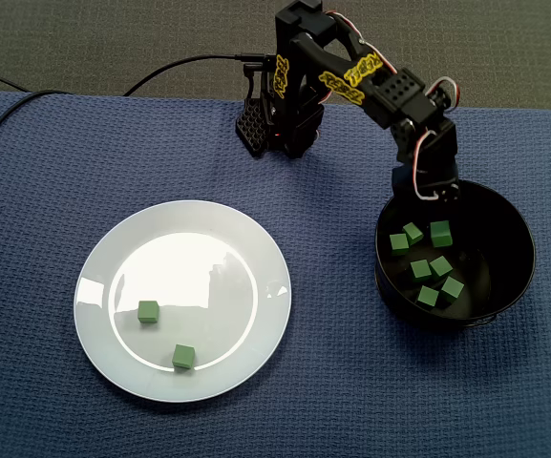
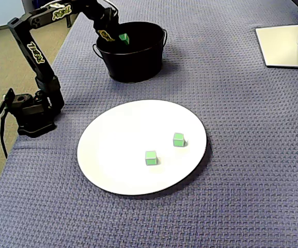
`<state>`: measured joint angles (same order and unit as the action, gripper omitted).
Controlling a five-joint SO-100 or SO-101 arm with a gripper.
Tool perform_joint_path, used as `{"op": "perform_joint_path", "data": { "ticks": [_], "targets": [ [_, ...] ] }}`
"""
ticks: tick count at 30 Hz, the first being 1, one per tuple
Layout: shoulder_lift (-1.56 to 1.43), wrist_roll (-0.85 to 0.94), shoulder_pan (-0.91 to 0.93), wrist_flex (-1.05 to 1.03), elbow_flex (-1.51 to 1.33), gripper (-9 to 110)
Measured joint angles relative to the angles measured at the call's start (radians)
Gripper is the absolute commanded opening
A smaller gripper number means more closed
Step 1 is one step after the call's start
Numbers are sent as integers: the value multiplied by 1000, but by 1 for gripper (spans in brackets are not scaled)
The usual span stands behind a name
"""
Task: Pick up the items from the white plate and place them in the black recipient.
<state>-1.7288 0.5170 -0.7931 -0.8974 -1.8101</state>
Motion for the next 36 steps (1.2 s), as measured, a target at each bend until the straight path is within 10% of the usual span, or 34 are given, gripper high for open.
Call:
{"op": "perform_joint_path", "data": {
  "ticks": [10,24,36],
  "targets": [
    [-97,18,221,-423,365,49],
    [225,-37,1450,-719,811,44],
    [948,-94,1522,-788,1235,43]
  ]
}}
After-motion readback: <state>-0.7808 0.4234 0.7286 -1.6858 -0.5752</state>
